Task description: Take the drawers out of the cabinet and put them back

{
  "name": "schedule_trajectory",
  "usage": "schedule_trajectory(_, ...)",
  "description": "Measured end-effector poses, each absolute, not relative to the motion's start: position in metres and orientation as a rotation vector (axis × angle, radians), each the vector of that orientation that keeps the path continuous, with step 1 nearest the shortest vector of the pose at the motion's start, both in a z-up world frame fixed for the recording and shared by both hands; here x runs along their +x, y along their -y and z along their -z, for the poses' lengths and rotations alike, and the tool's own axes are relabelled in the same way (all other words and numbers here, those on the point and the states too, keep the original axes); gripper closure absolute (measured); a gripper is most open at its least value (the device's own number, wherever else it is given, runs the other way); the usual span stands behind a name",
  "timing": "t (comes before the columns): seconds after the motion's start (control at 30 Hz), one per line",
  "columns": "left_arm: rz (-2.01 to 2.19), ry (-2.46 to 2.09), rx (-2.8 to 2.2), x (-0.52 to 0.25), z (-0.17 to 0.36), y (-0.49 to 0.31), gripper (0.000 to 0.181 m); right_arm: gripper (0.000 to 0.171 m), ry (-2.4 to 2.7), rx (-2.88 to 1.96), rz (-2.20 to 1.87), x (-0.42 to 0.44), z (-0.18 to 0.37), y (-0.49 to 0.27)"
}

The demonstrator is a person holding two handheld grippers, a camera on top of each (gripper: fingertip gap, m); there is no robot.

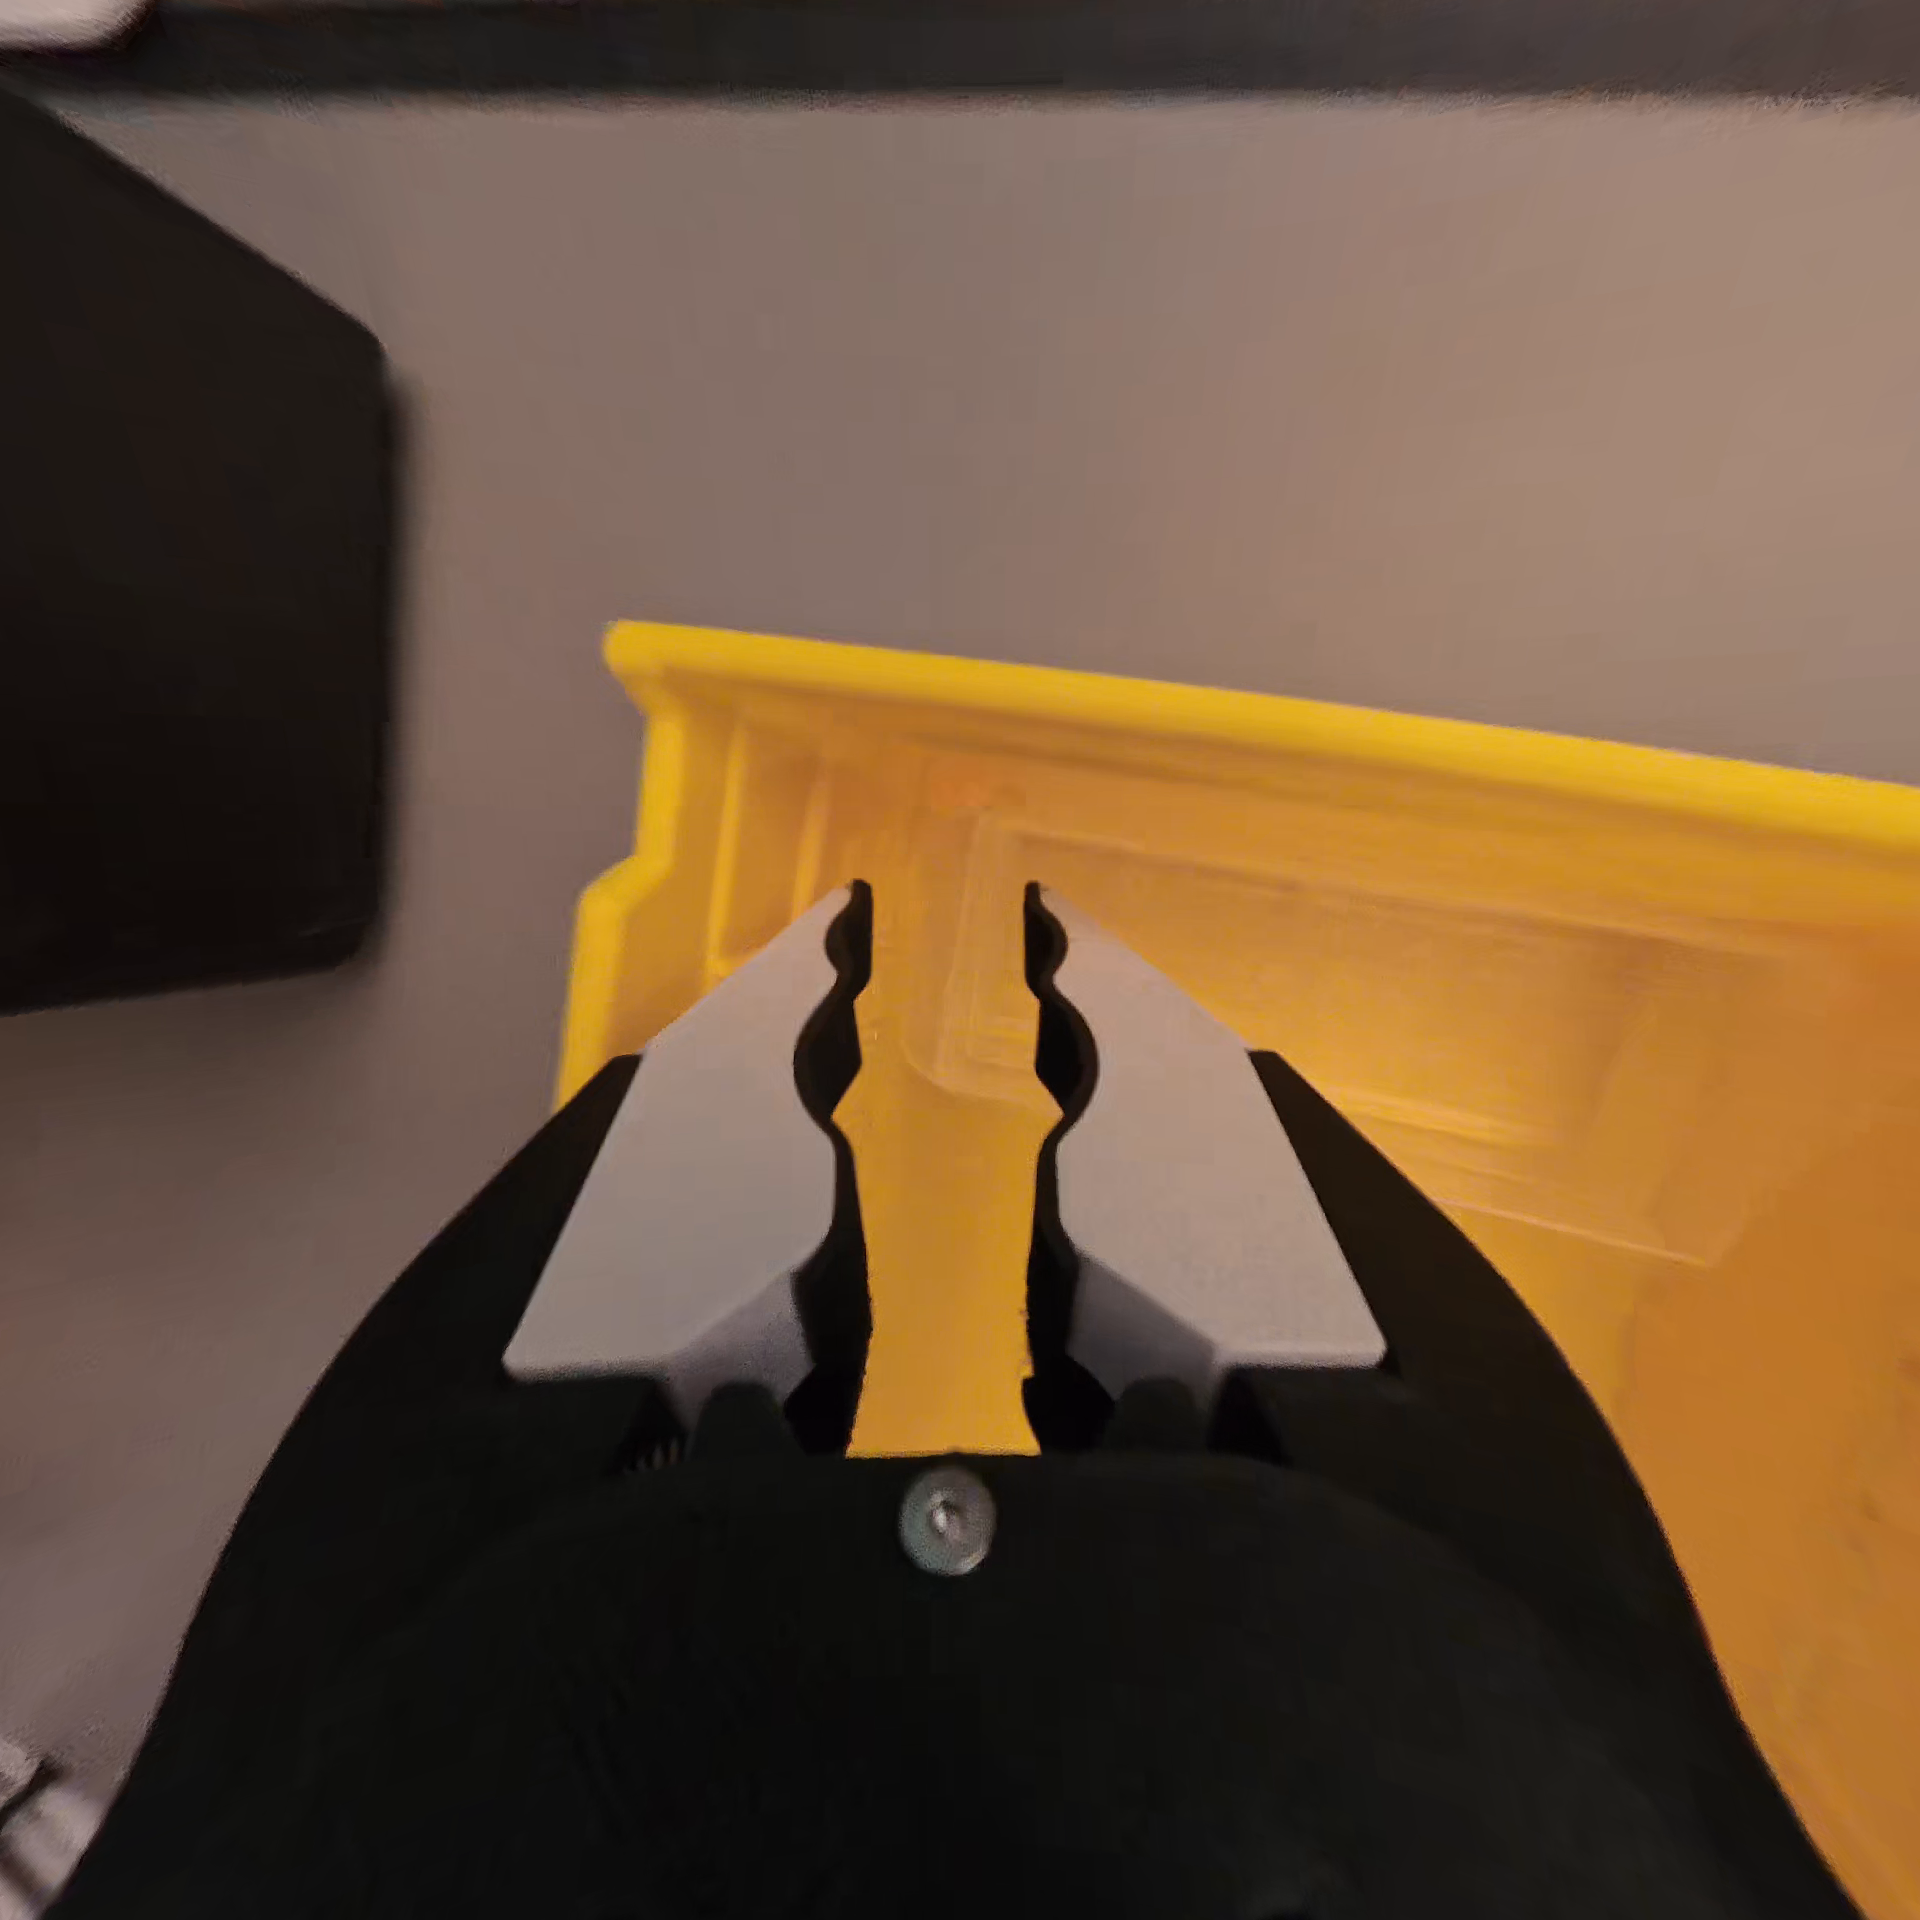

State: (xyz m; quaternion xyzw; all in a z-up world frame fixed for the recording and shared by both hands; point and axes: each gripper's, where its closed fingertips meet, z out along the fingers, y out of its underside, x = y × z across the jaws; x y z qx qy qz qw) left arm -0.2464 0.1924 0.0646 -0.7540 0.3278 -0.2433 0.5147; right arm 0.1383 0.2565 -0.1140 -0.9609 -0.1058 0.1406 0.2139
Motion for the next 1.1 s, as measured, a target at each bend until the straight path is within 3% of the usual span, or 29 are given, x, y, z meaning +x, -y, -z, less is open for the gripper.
schedule_trajectory(0.03, 0.589, -0.787, -1.811, -0.246, -0.065, -0.193, 0.181, 0.137, 0.276, -2.597, -0.359, 0.142, 0.097, -0.259)
schedule_trajectory(0.17, 0.597, -0.785, -1.810, -0.246, -0.065, -0.193, 0.181, 0.133, 0.389, -2.030, -0.026, 0.126, -0.023, -0.242)
schedule_trajectory(0.27, 0.595, -0.784, -1.811, -0.246, -0.065, -0.193, 0.181, 0.133, 0.681, -1.488, 0.226, 0.040, -0.087, -0.183)
schedule_trajectory(0.33, 0.592, -0.784, -1.811, -0.246, -0.065, -0.193, 0.181, 0.133, 0.881, -1.247, 0.302, -0.034, -0.078, -0.147)
schedule_trajectory(0.43, 0.585, -0.783, -1.813, -0.246, -0.065, -0.193, 0.181, 0.135, 1.165, -1.069, 0.462, -0.120, -0.012, -0.129)
schedule_trajectory(0.53, 0.579, -0.785, -1.812, -0.246, -0.065, -0.193, 0.181, 0.143, 1.310, -0.877, 0.787, -0.164, 0.037, -0.144)
schedule_trajectory(0.6, 0.582, -0.786, -1.811, -0.246, -0.065, -0.193, 0.181, 0.145, 1.350, -0.847, 0.767, -0.189, 0.055, -0.148)
schedule_trajectory(0.87, 0.604, -0.788, -1.806, -0.246, -0.065, -0.193, 0.181, 0.157, 1.304, -0.869, 0.859, -0.197, 0.051, -0.174)
schedule_trajectory(1.1, 0.620, -0.786, -1.801, -0.246, -0.065, -0.193, 0.181, 0.164, 1.460, -0.912, 0.695, -0.200, 0.058, -0.116)
